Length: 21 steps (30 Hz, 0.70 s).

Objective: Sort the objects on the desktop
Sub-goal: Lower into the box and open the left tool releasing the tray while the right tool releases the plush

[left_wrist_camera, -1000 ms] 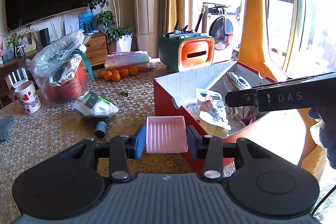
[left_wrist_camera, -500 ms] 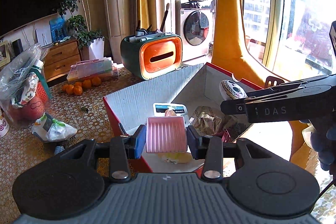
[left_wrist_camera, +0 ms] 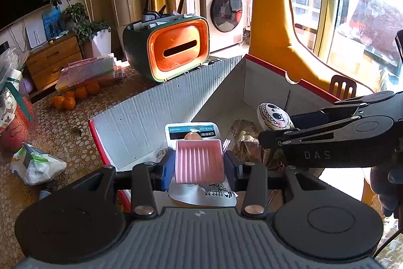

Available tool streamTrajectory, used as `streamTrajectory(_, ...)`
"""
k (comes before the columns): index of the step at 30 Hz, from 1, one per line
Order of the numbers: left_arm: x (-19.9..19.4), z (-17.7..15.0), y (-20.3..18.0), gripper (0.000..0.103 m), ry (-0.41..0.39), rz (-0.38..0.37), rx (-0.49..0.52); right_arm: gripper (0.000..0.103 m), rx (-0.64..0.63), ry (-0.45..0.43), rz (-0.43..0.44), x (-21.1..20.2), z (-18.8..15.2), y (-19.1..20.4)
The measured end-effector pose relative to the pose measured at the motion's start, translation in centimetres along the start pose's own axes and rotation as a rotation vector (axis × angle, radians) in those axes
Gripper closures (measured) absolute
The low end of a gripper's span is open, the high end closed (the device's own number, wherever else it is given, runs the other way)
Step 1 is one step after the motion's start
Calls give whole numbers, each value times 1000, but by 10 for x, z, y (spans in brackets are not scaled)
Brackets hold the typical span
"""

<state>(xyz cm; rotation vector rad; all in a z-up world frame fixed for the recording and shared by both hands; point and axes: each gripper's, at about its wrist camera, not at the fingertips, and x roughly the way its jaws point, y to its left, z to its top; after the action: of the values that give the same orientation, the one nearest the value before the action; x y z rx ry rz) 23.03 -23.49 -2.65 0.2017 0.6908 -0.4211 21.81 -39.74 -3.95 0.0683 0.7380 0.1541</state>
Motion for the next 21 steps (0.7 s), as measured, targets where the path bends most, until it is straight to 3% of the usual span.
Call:
streamTrajectory(12,20,0,4,62,72,-31,-7,51,-31,49,-21,16,-5,2)
streamTrajectory(21,16,-3,3,61,72,-45,-10,48,-29,54,-22,17,-5,3)
